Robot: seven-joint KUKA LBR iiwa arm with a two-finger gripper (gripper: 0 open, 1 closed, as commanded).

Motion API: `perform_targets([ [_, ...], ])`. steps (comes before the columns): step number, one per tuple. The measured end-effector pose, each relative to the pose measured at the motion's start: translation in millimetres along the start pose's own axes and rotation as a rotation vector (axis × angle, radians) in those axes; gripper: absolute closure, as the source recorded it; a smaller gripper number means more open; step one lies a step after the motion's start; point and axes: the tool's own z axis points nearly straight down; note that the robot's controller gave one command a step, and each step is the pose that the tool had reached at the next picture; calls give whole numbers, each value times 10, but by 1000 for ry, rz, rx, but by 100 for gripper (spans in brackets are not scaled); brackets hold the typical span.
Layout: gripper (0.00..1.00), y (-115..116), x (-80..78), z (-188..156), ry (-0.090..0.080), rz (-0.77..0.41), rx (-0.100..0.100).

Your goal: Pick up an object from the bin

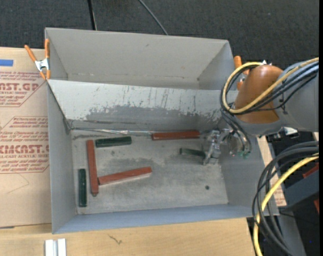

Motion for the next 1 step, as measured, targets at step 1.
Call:
perform_targets([
  [1, 100, -211, 24, -1377, -2, 3, 0],
])
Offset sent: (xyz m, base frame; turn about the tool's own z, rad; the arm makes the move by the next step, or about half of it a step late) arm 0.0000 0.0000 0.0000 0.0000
